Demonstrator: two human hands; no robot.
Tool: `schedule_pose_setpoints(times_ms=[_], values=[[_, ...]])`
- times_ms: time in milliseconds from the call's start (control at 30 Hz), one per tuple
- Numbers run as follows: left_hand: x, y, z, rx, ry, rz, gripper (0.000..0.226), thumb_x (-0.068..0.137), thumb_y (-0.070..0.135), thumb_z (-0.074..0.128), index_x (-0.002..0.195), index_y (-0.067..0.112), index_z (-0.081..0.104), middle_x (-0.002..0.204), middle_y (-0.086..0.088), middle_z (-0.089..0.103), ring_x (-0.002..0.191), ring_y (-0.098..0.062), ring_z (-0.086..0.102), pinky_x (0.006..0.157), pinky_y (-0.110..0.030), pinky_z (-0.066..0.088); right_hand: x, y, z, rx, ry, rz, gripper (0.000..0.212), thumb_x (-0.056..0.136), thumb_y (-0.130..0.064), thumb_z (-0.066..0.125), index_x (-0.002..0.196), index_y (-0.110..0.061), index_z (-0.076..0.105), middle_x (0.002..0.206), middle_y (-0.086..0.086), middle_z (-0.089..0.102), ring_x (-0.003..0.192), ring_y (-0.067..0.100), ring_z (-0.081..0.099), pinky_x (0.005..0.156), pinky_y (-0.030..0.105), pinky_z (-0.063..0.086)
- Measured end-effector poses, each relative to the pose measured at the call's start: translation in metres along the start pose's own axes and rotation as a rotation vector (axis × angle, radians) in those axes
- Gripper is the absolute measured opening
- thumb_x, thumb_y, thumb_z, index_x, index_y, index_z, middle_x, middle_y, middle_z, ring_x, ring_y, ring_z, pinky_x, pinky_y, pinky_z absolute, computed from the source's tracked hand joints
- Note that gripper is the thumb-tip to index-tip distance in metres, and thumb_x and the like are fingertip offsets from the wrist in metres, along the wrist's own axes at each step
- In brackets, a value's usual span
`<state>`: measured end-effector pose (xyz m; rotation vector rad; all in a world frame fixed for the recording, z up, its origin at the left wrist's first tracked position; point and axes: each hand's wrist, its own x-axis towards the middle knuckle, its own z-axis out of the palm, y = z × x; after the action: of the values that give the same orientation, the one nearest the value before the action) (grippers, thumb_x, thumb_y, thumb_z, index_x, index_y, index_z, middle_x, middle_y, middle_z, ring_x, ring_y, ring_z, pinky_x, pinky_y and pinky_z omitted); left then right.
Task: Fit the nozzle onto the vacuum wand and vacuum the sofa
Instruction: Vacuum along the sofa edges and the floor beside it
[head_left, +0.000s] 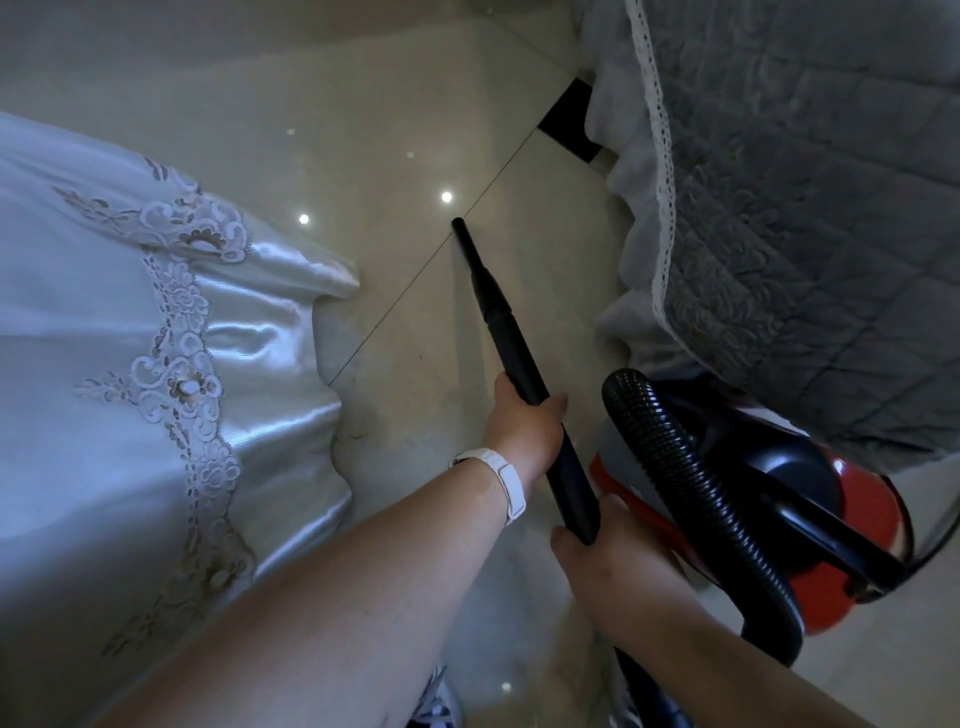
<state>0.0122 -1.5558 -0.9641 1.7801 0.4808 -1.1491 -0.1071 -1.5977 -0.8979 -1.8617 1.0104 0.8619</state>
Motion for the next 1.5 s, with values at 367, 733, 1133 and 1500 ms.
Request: schedule_pose_setpoints(times_ms=[367,733,1133,1500], values=[[0.012,0.042,-0.05,0.026,0.01,-0.05,0.042,0.084,0.037,0.059,0.12,0.023,0.042,0.099,-0.004,0.06,0.095,-0.034,0.07,0.09,-0.049,0.057,0.011,-0.072,0.002,0.003,0.023,0.149,0.027,0.089,-0.036,0.059,0.078,-0.021,0.04,0.069,0.001,0.054,0.06,0.019,0.053,0.053,0.026,0.037],[0.004,0.079,-0.082,0.003,0.181,0.054,0.035,0.087,0.017,0.06,0.118,0.015,0.044,0.085,0.002,0.057,0.069,-0.016,0.057,0.058,-0.028,0.041,0.003,-0.141,-0.017,0.018,0.003,0.109,0.02,0.089,-0.036,0.055,0.091,-0.017,0.049,0.081,0.002,0.063,0.066,0.018,0.061,0.052,0.027,0.042],[0.017,0.104,-0.077,0.047,0.172,0.028,0.022,0.084,0.024,0.063,0.102,0.013,0.054,0.081,-0.001,0.058,0.066,-0.018,0.057,0.056,-0.028,0.041,0.018,-0.154,-0.04,0.147,-0.086,0.112,0.016,0.09,-0.033,0.054,0.093,-0.018,0.052,0.078,0.0,0.061,0.057,0.014,0.055,0.05,0.026,0.042],[0.021,0.115,-0.062,0.101,0.21,-0.024,0.022,0.087,0.024,0.063,0.103,0.014,0.052,0.086,-0.003,0.061,0.069,-0.017,0.059,0.057,-0.028,0.042,0.024,-0.149,-0.063,0.164,-0.136,0.111,0.016,0.089,-0.034,0.054,0.09,-0.017,0.052,0.074,-0.001,0.058,0.054,0.012,0.052,0.049,0.025,0.041]])
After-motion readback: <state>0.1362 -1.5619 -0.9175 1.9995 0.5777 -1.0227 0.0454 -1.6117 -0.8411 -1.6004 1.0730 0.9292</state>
